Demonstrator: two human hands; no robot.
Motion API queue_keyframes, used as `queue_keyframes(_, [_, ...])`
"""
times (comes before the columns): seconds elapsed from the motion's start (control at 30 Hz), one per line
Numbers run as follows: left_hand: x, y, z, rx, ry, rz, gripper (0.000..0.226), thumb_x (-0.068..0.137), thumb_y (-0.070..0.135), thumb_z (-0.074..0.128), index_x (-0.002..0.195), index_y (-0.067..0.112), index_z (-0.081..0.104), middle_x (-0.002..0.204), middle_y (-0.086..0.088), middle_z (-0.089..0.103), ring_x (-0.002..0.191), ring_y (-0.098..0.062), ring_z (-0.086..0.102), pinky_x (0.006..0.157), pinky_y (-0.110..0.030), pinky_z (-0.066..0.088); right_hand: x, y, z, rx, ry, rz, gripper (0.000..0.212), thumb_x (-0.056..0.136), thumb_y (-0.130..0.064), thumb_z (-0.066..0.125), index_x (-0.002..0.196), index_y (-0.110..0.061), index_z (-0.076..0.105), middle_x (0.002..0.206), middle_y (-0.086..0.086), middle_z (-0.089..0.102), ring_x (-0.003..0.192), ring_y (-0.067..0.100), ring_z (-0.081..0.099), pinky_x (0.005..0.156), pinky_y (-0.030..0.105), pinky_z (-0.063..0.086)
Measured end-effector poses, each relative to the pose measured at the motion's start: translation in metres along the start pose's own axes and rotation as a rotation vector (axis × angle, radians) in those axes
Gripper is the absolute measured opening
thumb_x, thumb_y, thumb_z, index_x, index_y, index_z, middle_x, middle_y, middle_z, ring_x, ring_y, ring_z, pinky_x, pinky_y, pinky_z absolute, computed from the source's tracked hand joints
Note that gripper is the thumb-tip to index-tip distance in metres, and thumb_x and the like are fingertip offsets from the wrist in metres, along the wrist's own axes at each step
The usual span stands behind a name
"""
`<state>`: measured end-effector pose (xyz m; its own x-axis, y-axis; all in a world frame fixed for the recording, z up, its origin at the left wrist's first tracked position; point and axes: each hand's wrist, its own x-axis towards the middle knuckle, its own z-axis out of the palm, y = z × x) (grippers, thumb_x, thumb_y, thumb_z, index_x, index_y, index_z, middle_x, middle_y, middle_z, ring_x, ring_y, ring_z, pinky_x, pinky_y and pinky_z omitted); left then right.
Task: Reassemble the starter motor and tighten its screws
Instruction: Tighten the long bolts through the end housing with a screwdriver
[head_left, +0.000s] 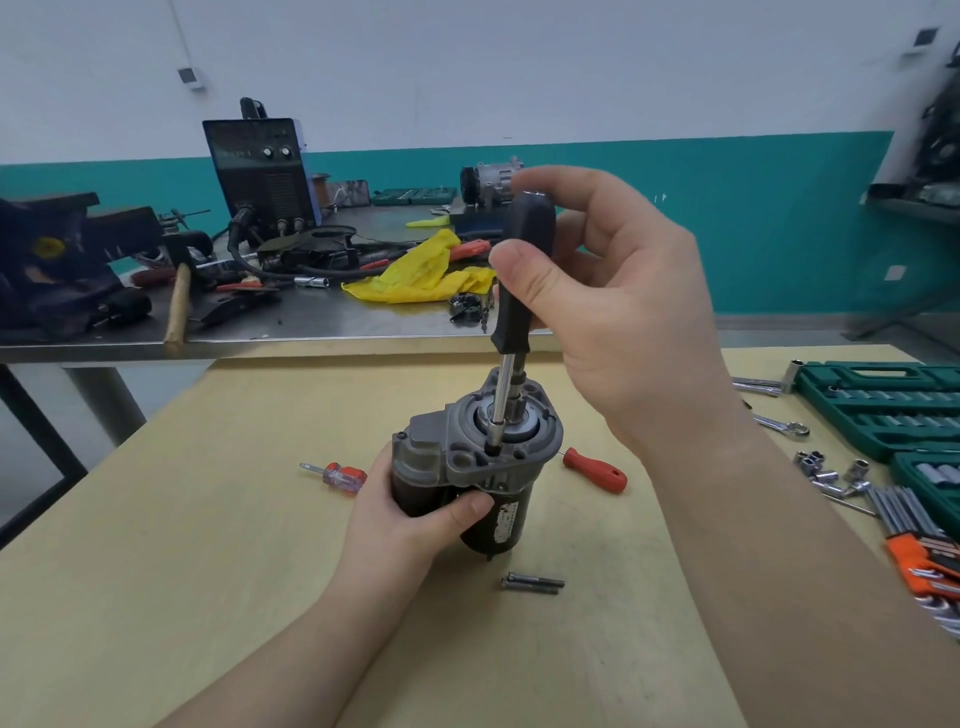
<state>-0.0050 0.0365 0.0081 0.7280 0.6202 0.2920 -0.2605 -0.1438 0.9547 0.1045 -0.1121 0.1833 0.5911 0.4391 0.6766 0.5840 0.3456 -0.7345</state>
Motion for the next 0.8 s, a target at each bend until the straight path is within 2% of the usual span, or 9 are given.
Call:
queue_keyframes(0.07, [0.0,0.0,0.0,0.004,-0.002,-0.003,0.08,0.054,0.058,0.102,0.125,0.037,0.072,0.125,0.0,0.079,0.115,-0.019,0.076,0.087,-0.023,0.06,-0.001,-0.001,0.003,-0.048,0.033,-0.014,0.03,0.095,-0.022,0.08,0.124,-0.022,0.07,0.088,-0.006,0.074,0.084,0.02,0.073,0.082,0.046,0.065])
queue_keyframes(0.2, [-0.001,0.0,0.0,0.015,0.009,0.007,0.073,0.057,0.05,0.102,0.122,0.038,0.073,0.123,0.001,0.079,0.114,-0.018,0.076,0.086,-0.021,0.06,-0.001,-0.002,0.003,-0.087,0.059,0.001,0.027,0.095,-0.024,0.08,0.12,-0.025,0.069,0.094,-0.008,0.075,0.087,0.014,0.073,0.079,0.036,0.066])
queue_keyframes(0.33, [-0.003,-0.001,0.001,0.041,0.038,0.028,0.069,0.059,0.043,0.1,0.123,0.038,0.072,0.123,0.003,0.079,0.113,-0.017,0.076,0.086,-0.021,0.06,0.001,-0.003,0.0,-0.054,0.02,0.073,0.022,0.094,-0.027,0.081,0.114,-0.025,0.073,0.094,-0.008,0.077,0.09,0.014,0.075,0.082,0.04,0.067])
queue_keyframes(0.4, [-0.005,-0.001,0.002,0.09,0.063,0.058,0.07,0.061,0.042,0.099,0.125,0.04,0.07,0.123,0.006,0.079,0.114,-0.014,0.075,0.083,-0.029,0.063,0.003,-0.003,-0.004,-0.046,-0.012,0.088,0.017,0.09,-0.032,0.08,0.106,-0.031,0.074,0.092,-0.01,0.078,0.092,0.017,0.077,0.084,0.043,0.066])
queue_keyframes(0.5, [-0.008,-0.001,0.004,0.219,0.143,0.124,0.092,0.057,0.046,0.1,0.138,0.051,0.056,0.132,0.017,0.073,0.119,-0.005,0.071,0.095,-0.037,0.055,0.004,-0.004,-0.007,-0.01,-0.074,0.103,0.012,0.088,-0.034,0.079,0.099,-0.034,0.075,0.092,-0.008,0.08,0.093,0.021,0.079,0.084,0.046,0.066])
queue_keyframes(0.6, [-0.008,0.0,0.007,0.279,0.189,0.146,0.109,0.051,0.052,0.101,0.143,0.062,0.044,0.134,0.025,0.067,0.122,0.001,0.067,0.097,-0.035,0.052,0.003,-0.004,-0.007,-0.013,-0.112,0.102,0.018,0.084,-0.034,0.079,0.102,-0.03,0.076,0.093,-0.005,0.081,0.092,0.022,0.079,0.086,0.049,0.066])
queue_keyframes(0.7, [-0.007,0.001,0.009,0.305,0.2,0.164,0.104,0.051,0.05,0.101,0.139,0.06,0.047,0.132,0.026,0.068,0.119,0.002,0.068,0.095,-0.033,0.052,0.003,-0.004,-0.006,-0.074,-0.132,0.077,0.025,0.083,-0.034,0.08,0.107,-0.03,0.075,0.093,-0.007,0.08,0.091,0.019,0.078,0.087,0.048,0.065])
queue_keyframes(0.8, [-0.008,0.001,0.011,0.304,0.195,0.179,0.091,0.054,0.045,0.101,0.132,0.053,0.053,0.127,0.021,0.072,0.114,-0.001,0.071,0.091,-0.033,0.055,0.004,-0.003,-0.007,-0.096,-0.1,0.086,0.023,0.082,-0.038,0.079,0.103,-0.032,0.072,0.089,-0.009,0.078,0.09,0.018,0.077,0.085,0.046,0.066])
